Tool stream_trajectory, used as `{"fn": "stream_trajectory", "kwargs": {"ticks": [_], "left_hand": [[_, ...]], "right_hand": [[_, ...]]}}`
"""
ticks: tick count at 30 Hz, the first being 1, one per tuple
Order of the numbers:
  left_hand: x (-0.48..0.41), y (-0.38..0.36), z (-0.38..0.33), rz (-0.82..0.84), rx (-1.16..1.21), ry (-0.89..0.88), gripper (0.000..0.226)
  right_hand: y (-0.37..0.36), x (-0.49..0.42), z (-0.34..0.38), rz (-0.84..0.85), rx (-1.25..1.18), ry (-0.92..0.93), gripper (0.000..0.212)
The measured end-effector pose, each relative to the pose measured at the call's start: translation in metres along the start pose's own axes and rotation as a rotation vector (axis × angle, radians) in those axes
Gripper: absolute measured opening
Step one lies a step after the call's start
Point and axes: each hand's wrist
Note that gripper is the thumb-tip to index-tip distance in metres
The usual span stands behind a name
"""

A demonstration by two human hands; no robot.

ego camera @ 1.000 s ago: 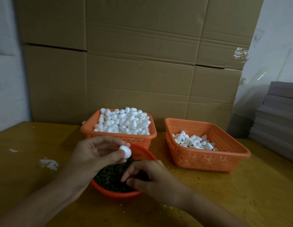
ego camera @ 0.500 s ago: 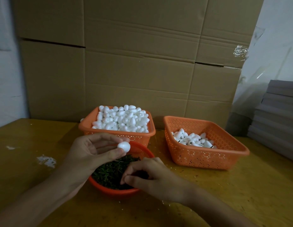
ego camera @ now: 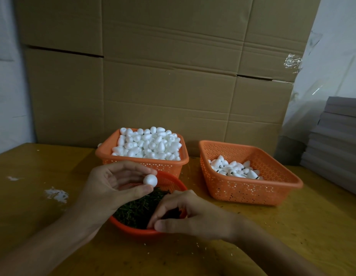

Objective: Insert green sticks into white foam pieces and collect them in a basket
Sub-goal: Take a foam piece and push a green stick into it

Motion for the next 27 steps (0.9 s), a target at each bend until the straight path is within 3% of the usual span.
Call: {"fn": "stream_trajectory", "kwargs": {"ticks": [11, 17, 27], "left_hand": [[0.0007, -0.0011, -0.0026, 0.010, -0.034, -0.005, 0.036], [0.0010, 0.0007, -0.0010, 0.027, -0.035, -0.006, 0.036], [0.0021, -0.0024, -0.0034, 0.049, -0.102, 0.008, 0.033]], "right_hand": [[0.0020, -0.0013, 0.0007, 0.005, -0.030, -0.041, 0.020], [-0.0001, -0.0017, 0.0012, 0.017, 0.148, -0.063, 0.025], [0.0014, -0.0004, 0.0072, 0.022, 0.146, -0.075, 0.030]]}}
Point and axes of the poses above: each hand's wrist, its own x-axis away from the middle knuckle, its own y-axis out of the back of the hand, z = x × y, and after that the axes turned 1 degree about z, right-handed
